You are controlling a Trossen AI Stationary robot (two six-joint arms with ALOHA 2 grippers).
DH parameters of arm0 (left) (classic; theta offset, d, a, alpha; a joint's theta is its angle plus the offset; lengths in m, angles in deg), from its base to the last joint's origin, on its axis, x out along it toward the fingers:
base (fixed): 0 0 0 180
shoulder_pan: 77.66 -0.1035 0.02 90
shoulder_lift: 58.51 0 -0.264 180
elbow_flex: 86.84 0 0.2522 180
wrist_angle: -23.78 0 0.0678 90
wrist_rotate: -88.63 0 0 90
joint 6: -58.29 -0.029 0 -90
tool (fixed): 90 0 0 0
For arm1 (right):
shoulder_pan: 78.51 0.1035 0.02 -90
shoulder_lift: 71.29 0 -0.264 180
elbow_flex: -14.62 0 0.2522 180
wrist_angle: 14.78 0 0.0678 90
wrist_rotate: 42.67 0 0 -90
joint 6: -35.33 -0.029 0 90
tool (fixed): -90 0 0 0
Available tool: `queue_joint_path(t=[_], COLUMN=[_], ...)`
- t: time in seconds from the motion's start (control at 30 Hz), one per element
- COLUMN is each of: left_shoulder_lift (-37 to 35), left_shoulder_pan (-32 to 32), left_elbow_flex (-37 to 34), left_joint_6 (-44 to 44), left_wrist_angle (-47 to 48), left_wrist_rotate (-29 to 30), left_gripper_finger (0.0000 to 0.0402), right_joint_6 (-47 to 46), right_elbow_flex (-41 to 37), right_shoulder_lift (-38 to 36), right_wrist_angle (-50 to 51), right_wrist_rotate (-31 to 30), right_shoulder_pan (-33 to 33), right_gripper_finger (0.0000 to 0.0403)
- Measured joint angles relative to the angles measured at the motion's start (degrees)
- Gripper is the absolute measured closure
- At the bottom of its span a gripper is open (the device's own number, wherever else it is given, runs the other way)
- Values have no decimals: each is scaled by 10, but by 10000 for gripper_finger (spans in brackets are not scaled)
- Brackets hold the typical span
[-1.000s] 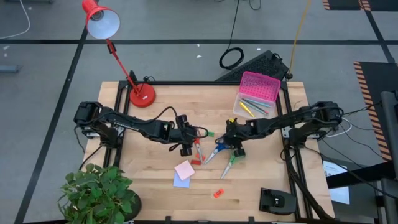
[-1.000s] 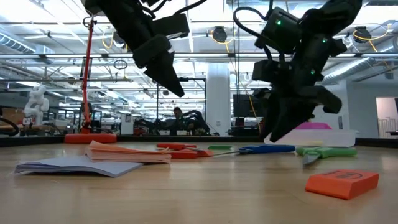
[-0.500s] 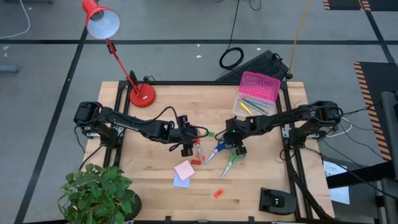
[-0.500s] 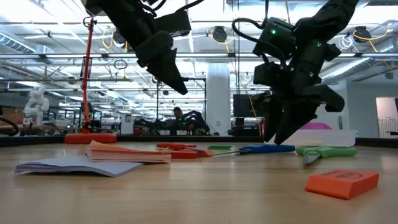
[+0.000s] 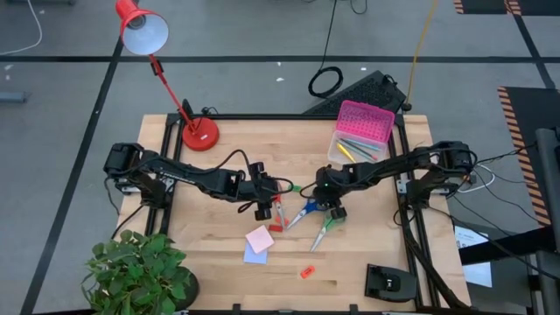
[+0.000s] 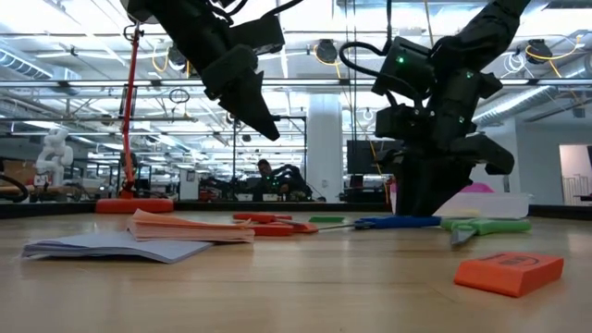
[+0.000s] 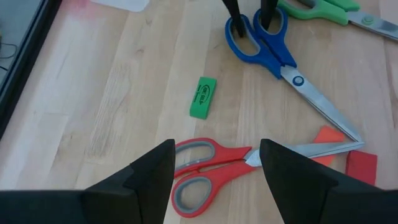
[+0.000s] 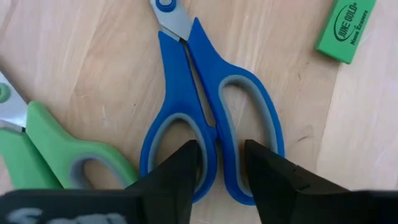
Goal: Pack school essentials
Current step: Put the blue scissors into the supply box
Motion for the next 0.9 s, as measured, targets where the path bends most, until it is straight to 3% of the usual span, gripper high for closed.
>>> queue_joint_path(t=[0.2, 0.47, 0.9], left_shoulder_lift=[0, 0, 0], left_shoulder_pan=[0, 0, 0], left_elbow_flex=[0, 0, 0], left_joint_6=[0, 0, 0], left_wrist_angle=[0, 1, 0], left_wrist_rotate=[0, 0, 0], left_gripper_finger=[163, 163, 163], right_joint_6=[-9, -11, -32], right_elbow_flex=[0, -1, -4], right_shoulder_lift=[0, -5, -76], right_wrist_angle=[4, 5, 51], right_wrist_rotate=[-3, -7, -13], right_shoulder_pan=[0, 1, 19], right_gripper_finger=[336, 317, 322])
